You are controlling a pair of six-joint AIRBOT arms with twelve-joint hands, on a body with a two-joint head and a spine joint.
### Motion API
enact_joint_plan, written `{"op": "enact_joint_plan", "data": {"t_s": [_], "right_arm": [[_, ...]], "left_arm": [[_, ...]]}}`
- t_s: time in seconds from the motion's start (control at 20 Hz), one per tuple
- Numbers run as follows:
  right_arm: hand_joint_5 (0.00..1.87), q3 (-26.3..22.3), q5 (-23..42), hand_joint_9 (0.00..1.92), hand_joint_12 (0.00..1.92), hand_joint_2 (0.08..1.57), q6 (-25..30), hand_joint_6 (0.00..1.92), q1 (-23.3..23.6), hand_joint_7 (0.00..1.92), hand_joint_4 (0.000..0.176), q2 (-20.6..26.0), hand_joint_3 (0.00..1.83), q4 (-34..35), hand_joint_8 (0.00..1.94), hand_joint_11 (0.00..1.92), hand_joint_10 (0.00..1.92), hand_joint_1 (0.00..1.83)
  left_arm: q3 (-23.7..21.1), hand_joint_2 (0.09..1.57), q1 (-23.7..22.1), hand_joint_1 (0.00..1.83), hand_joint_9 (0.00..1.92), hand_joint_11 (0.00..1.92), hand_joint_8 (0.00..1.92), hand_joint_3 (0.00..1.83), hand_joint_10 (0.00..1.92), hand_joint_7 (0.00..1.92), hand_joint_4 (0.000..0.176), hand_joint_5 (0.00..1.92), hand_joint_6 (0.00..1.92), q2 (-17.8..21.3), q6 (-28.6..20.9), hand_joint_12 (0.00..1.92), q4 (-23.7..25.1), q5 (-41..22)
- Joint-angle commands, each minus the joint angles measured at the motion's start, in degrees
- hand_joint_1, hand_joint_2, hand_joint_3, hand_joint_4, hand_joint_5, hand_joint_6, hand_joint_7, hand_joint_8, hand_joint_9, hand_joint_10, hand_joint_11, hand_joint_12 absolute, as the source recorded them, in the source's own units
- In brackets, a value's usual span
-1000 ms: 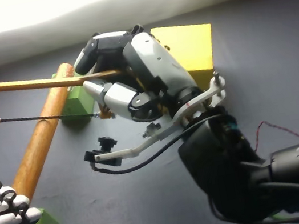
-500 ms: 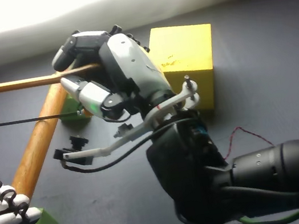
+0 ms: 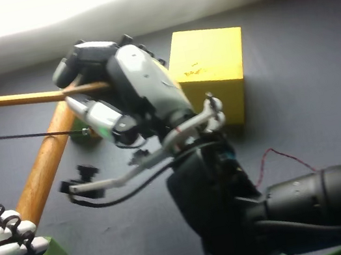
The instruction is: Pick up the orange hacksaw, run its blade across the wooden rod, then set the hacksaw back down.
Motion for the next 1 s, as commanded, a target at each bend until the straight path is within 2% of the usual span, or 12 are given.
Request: {"op": "enact_joint_plan", "data": {"t_s": [0.0,0.25,0.3,0.35,0.4,0.45,0.6,0.65,0.7,0.75,0.85,0.95], "right_arm": [[0.76,-0.5,5.4,0.81,1.57,1.18,1.1,1.1,-0.4,0.87,0.0,1.2,0.0,-5.7,1.26,0.61,1.42,1.36],[0.75,-3.8,5.8,0.81,1.58,1.18,1.4,1.11,-3.0,0.88,0.0,6.3,0.0,-7.6,1.24,0.6,1.42,1.36],[0.79,-4.8,5.8,0.86,1.56,1.17,1.5,1.11,-3.6,0.95,0.0,7.5,0.0,-8.3,1.23,0.64,1.21,1.26],[0.79,-5.7,5.8,0.89,1.55,1.17,1.6,1.11,-4.0,0.96,0.0,8.6,0.0,-8.8,1.22,0.64,1.12,1.24],[0.77,-6.8,5.7,0.84,1.55,1.17,1.6,1.1,-4.4,0.91,0.0,9.7,0.0,-9.0,1.21,0.63,1.33,1.34],[0.78,-8.0,5.8,0.82,1.57,1.17,1.5,1.09,-4.9,0.89,0.0,10.8,0.0,-9.0,1.21,0.61,1.38,1.36],[0.76,-10.8,5.7,0.82,1.56,1.18,1.5,1.11,-5.9,0.88,0.0,13.5,0.0,-9.9,1.23,0.62,1.4,1.36],[0.8,-11.6,5.6,0.85,1.56,1.17,1.5,1.09,-6.0,0.94,0.0,14.3,0.0,-10.1,1.24,0.62,1.2,1.25],[0.83,-12.2,5.4,0.89,1.55,1.17,1.5,1.06,-6.0,0.96,0.0,15.2,0.0,-10.2,1.23,0.63,1.13,1.24],[0.79,-12.8,5.4,0.83,1.56,1.17,1.5,1.07,-6.0,0.88,0.0,16.0,0.01,-10.4,1.25,0.63,1.36,1.33],[0.81,-14.1,5.5,0.87,1.57,1.17,1.1,1.09,-5.8,0.94,0.0,18.3,0.0,-10.8,1.26,0.63,1.14,1.23],[0.82,-16.2,6.2,0.89,1.55,1.17,1.0,1.08,-5.7,0.96,0.0,21.5,0.0,-10.7,1.23,0.64,1.11,1.23]], "left_arm": [[-0.2,1.22,-0.4,0.0,0.02,0.0,0.0,0.0,0.0,0.04,0.0,0.05,0.0,-0.1,0.0,0.17,-0.7,-2.0],[-0.3,1.23,-0.4,0.0,0.01,0.0,0.0,0.0,0.0,0.03,0.0,0.05,0.0,-0.1,0.0,0.15,-0.7,-2.0],[-0.3,1.22,-0.5,0.0,0.0,0.0,0.0,0.0,0.0,0.02,0.0,0.04,0.0,-0.1,0.0,0.13,-0.7,-2.0],[-0.3,1.22,-0.5,0.0,0.01,0.0,0.0,0.0,0.0,0.03,0.0,0.04,0.0,-0.1,0.0,0.14,-0.7,-2.0],[-0.2,1.22,-0.5,0.0,0.01,0.0,0.0,0.0,0.0,0.03,0.0,0.04,0.0,-0.1,0.0,0.14,-0.7,-2.0],[-0.1,1.22,-0.5,0.0,0.02,0.0,0.0,0.0,0.0,0.04,0.0,0.05,0.0,-0.1,0.0,0.17,-0.7,-2.0],[0.0,1.22,-0.7,0.0,0.02,0.0,0.0,0.0,0.0,0.04,0.0,0.05,0.0,-0.1,-0.2,0.17,-0.7,-2.0],[0.0,1.22,-0.8,0.0,0.02,0.0,0.0,0.0,0.0,0.03,0.0,0.04,0.0,-0.1,-0.2,0.16,-0.7,-2.0],[0.0,1.22,-0.9,0.0,0.01,0.0,0.0,0.0,0.0,0.03,0.0,0.03,0.0,-0.1,-0.2,0.16,-0.7,-2.0],[0.0,1.22,-0.9,0.0,0.01,0.0,0.0,0.0,0.0,0.03,0.0,0.04,0.0,-0.1,-0.2,0.16,-0.7,-2.0],[0.0,1.22,-0.9,0.0,0.02,0.0,0.0,0.0,0.0,0.03,0.0,0.04,0.0,-0.1,-0.2,0.19,-0.7,-2.0],[0.0,1.23,-0.8,0.0,0.02,0.0,0.0,0.0,0.0,0.03,0.0,0.04,0.0,-0.1,-0.2,0.18,-0.7,-2.0]]}}
